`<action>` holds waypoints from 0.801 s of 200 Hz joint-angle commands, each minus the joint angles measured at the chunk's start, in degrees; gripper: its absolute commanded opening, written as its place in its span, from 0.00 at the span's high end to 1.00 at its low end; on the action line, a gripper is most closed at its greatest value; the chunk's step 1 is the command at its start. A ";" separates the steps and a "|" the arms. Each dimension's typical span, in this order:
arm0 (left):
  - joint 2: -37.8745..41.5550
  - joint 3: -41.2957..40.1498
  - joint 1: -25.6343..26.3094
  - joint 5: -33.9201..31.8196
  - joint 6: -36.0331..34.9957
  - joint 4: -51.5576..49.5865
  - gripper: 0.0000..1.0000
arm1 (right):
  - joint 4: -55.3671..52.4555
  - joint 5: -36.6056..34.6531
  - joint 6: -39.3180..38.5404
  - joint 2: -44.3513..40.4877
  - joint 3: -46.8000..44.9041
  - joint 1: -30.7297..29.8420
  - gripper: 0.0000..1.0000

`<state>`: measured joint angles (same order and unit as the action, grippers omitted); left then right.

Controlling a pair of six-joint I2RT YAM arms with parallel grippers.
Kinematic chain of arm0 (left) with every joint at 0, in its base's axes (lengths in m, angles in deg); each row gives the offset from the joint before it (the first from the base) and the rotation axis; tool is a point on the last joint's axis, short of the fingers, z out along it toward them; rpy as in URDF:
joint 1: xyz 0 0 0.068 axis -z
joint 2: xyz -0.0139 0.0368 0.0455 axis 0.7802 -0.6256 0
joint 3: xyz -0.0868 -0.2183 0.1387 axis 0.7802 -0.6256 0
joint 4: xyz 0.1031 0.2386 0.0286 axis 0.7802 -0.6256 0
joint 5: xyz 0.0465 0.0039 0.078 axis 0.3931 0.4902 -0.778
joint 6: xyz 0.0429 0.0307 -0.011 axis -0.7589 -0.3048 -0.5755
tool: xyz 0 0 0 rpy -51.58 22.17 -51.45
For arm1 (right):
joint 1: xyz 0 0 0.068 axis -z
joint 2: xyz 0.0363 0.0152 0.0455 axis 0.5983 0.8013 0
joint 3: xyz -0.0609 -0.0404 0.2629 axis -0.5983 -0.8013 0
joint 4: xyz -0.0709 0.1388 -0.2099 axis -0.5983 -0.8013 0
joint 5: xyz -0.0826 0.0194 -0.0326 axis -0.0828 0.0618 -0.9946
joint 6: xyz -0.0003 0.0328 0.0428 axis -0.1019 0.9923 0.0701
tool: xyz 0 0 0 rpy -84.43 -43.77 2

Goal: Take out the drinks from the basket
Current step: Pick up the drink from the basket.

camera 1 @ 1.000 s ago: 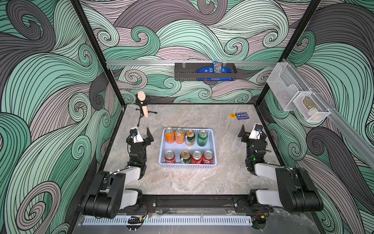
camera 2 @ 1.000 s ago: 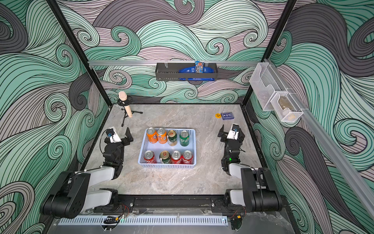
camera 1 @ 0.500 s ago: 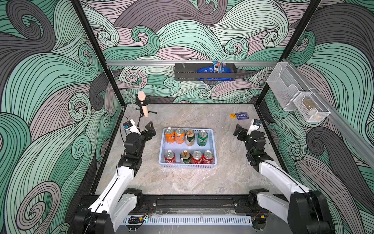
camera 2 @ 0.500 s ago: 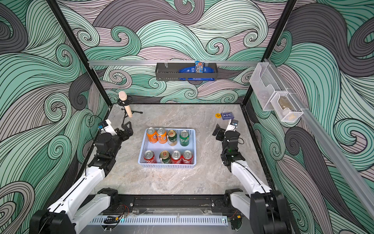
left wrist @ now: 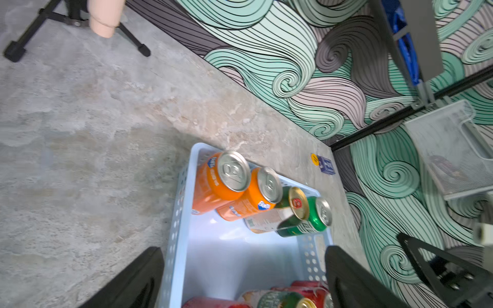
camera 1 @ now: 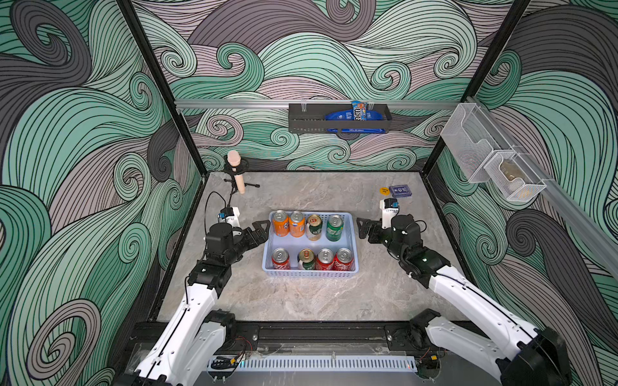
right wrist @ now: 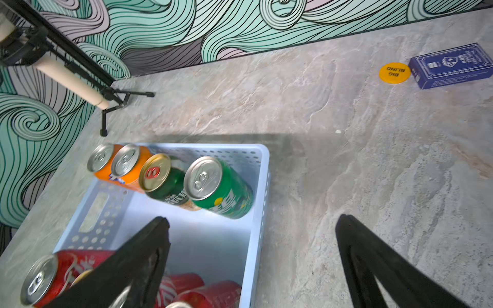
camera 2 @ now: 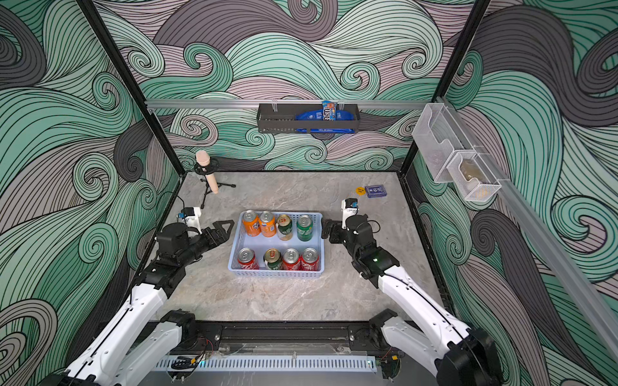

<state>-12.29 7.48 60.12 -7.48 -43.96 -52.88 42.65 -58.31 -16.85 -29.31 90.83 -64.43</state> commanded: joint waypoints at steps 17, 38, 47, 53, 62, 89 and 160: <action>-0.20 3.76 1.46 6.31 -0.81 -5.78 0.03 | -6.21 2.97 2.40 -0.99 0.14 -4.07 0.07; -1.44 6.03 2.73 6.58 -1.84 -8.79 0.03 | -8.14 2.43 2.85 -1.56 1.34 -6.22 0.07; -1.69 6.86 3.34 6.45 -2.27 -10.06 0.03 | -8.97 2.04 2.81 -1.42 1.91 -7.20 0.07; -1.79 7.30 3.67 6.40 -2.45 -10.59 0.03 | -9.60 1.10 2.84 -1.10 2.40 -7.95 0.08; -1.88 7.58 4.01 6.32 -2.62 -11.23 0.03 | -10.39 -0.43 2.35 -0.39 2.92 -9.17 0.08; -2.79 7.87 4.99 5.44 -2.47 -12.17 0.03 | -11.20 -4.25 1.40 2.41 4.06 -12.45 0.08; -6.96 9.39 9.96 3.26 -3.22 -14.58 0.03 | -11.51 -6.68 0.99 10.17 8.52 -19.69 0.08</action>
<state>-18.87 14.50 68.27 -3.02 -45.89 -65.98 31.90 -62.87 -15.70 -19.89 97.28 -82.20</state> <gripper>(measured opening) 0.966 0.924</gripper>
